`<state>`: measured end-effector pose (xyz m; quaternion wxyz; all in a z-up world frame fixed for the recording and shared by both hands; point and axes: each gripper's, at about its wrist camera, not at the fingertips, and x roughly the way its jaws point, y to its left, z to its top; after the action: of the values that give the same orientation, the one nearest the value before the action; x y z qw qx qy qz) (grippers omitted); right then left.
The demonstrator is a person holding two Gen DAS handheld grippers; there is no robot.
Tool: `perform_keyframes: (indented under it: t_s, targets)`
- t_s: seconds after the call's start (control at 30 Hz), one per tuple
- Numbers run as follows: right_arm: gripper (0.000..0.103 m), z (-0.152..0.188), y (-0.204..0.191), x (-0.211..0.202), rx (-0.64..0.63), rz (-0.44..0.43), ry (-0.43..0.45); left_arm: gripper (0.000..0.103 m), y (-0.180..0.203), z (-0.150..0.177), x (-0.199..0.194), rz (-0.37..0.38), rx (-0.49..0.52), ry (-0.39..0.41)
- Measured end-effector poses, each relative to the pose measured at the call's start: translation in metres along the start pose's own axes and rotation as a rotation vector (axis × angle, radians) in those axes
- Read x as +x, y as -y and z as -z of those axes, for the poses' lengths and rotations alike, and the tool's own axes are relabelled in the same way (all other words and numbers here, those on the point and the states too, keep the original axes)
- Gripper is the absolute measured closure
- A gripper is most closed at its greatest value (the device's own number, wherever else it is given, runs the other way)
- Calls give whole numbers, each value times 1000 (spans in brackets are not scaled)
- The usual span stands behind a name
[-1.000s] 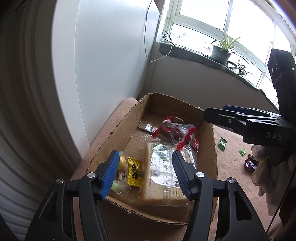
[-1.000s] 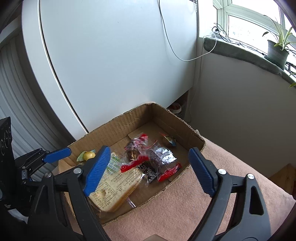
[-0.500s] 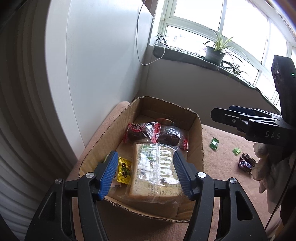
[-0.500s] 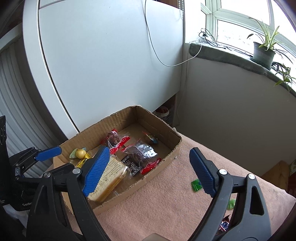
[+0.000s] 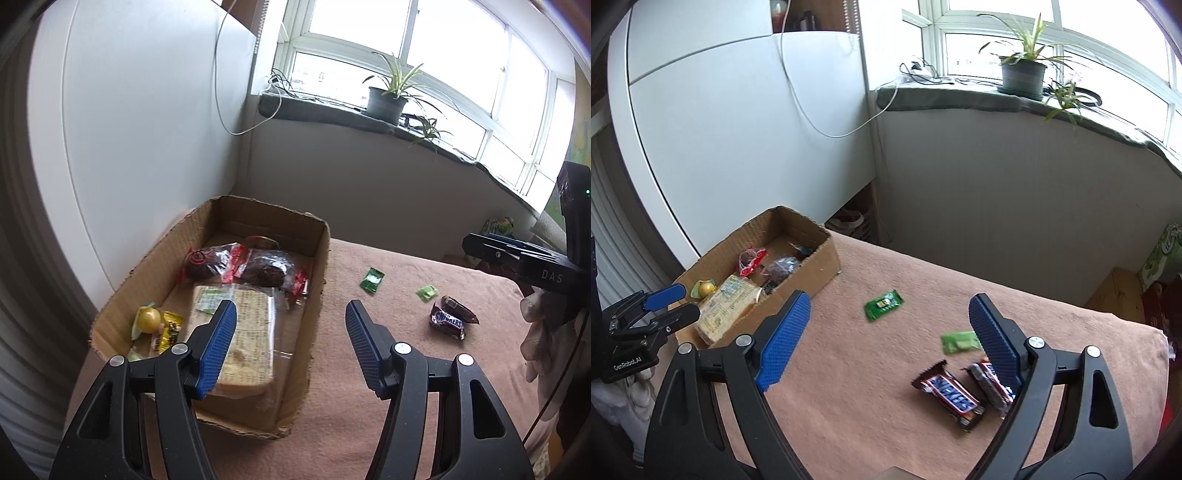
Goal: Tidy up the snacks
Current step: 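Move both open grippers back over the remaining candies on the table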
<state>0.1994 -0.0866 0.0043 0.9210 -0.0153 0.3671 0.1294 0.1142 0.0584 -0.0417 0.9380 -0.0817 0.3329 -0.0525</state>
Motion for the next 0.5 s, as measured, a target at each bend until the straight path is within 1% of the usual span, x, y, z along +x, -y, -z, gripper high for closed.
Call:
perform_keyframes:
  t_s: [0.23,0.4,0.5]
  targets:
    - [13,28,63,-32,90,41,-2,42,40,2,14,69,45,-27]
    - [13,46,100,-35,147,48,-38,42,70,6,24,115,76,-51]
    - [13,55,116,-34,171,38,-58,42,84,9,32,118,97,-68]
